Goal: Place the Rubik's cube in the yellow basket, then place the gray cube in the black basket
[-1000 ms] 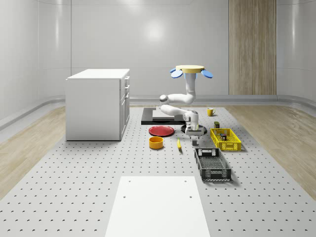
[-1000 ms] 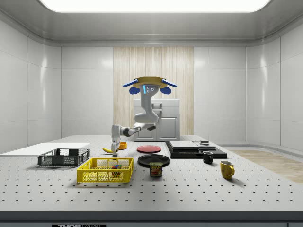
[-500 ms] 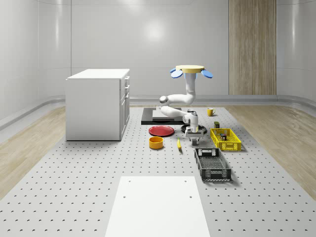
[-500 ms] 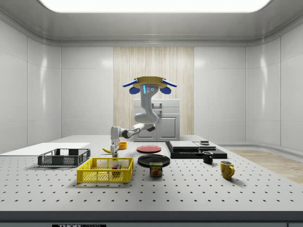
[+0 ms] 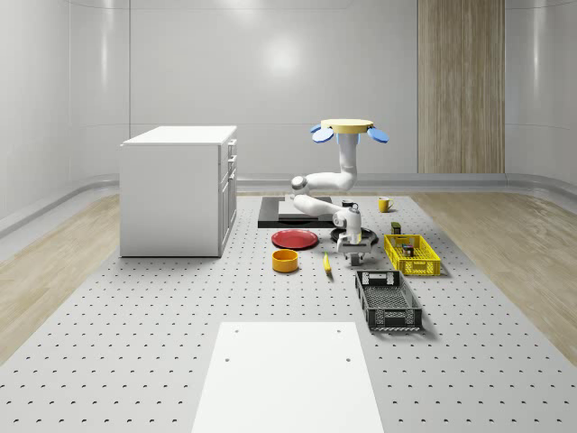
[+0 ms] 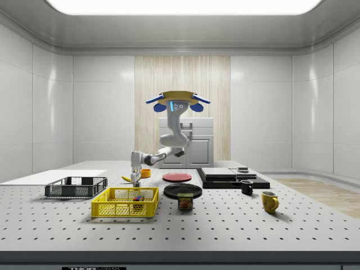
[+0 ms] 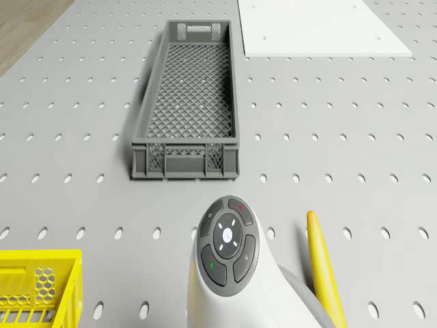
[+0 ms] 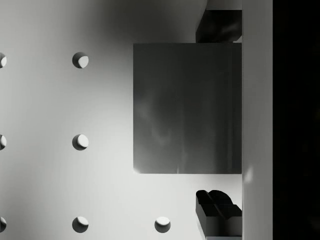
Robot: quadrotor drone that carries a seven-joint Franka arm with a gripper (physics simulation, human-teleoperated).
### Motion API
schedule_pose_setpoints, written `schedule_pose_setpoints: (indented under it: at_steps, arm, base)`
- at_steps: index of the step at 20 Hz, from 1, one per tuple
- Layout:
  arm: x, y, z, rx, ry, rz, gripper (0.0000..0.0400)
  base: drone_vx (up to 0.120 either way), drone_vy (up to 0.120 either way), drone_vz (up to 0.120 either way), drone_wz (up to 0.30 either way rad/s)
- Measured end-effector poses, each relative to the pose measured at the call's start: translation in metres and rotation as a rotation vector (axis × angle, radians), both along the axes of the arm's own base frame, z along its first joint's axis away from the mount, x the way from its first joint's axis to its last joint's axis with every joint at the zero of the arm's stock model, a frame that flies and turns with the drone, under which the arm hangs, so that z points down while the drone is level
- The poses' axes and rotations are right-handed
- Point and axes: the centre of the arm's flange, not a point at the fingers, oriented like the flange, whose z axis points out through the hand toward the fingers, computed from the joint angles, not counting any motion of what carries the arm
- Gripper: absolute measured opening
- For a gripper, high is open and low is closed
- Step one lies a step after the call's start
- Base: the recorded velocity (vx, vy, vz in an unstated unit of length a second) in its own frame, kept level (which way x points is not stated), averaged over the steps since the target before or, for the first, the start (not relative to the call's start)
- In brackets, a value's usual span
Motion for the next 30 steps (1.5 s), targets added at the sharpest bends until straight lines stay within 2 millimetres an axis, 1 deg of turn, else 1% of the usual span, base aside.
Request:
schedule_pose_setpoints:
  at_steps: [1,3,5,7,9,13,17,20,26,28,30]
  arm:
    - [0.000,0.000,0.001,0.000,0.000,0.000,0.0400]
    - [0.000,0.000,0.002,0.000,0.000,0.000,0.0349]
    - [0.000,0.000,0.003,0.000,0.000,0.000,0.0310]
    - [0.000,0.001,0.003,0.000,0.000,0.000,0.0287]
    - [0.001,0.001,0.004,0.000,0.000,0.001,0.0274]
    - [0.001,0.001,0.004,0.000,0.000,0.002,0.0260]
    - [0.001,0.001,0.002,0.000,0.000,0.001,0.0254]
    - [0.001,0.001,-0.007,0.000,0.000,0.001,0.0252]
    - [0.001,0.001,-0.033,0.000,0.000,0.000,0.0251]
    - [0.001,0.001,-0.041,0.000,0.000,0.000,0.0251]
    - [0.001,0.001,-0.046,0.000,0.000,0.000,0.0251]
  base:
    - [0.000,0.000,0.000,0.000]
    - [0.000,0.000,0.000,0.000]
    - [0.000,0.000,0.000,0.000]
    - [0.000,0.000,0.000,0.000]
    - [0.000,0.000,0.000,0.000]
    - [0.000,0.000,0.000,0.000]
    - [0.000,0.000,0.000,0.000]
    - [0.000,0.000,0.000,0.000]
    - [0.000,0.000,0.120,0.000]
    - [0.000,0.000,0.040,0.000]
    - [0.000,0.120,0.000,0.000]
